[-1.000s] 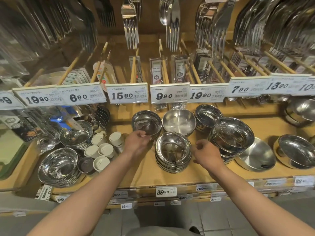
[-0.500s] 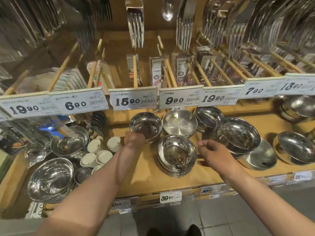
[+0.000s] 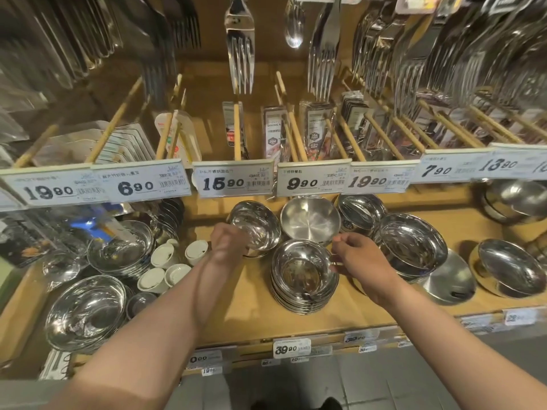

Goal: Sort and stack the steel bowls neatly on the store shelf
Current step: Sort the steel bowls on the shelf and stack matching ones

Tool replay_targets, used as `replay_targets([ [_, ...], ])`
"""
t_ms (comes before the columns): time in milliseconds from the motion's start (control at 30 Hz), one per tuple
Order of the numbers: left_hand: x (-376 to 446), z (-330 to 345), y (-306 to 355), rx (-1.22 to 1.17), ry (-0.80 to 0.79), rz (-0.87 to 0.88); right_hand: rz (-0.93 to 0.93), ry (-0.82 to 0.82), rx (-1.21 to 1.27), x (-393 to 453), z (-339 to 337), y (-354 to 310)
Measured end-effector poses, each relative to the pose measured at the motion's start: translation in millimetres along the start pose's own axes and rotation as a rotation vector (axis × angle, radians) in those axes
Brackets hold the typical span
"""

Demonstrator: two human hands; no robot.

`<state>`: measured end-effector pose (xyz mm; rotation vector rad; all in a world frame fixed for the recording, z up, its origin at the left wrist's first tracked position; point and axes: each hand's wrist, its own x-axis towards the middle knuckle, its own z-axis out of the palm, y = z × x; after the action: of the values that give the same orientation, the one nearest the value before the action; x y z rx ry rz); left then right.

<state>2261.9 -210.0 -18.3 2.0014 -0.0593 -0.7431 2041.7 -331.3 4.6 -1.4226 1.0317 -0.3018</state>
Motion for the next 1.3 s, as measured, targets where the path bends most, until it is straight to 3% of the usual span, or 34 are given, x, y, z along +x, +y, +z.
replay_targets([
  [133,-6,-8,11,0.040,-0.045,-0.046,-0.004,0.033,-0.023,11,4,-5],
  [300,-14,-26,21,0.229,0.051,-0.032,-0.010,0.123,-0.169,38,12,-16],
  [500,-19,-47,30,-0.019,0.061,-0.076,0.083,0.306,-0.379,80,28,-10],
  [767,-29,-68,18,-0.179,-0.064,-0.091,0.307,0.281,-0.590,112,28,0],
  [867,-28,-72,12,-0.257,-0.088,-0.097,0.366,0.351,-0.497,121,26,5],
  [1000,-24,-72,7,-0.275,-0.088,-0.107,0.415,0.368,-0.591,127,24,10],
  [1300,-16,-70,14,-0.234,-0.087,-0.135,0.421,0.281,-0.080,119,17,-17],
])
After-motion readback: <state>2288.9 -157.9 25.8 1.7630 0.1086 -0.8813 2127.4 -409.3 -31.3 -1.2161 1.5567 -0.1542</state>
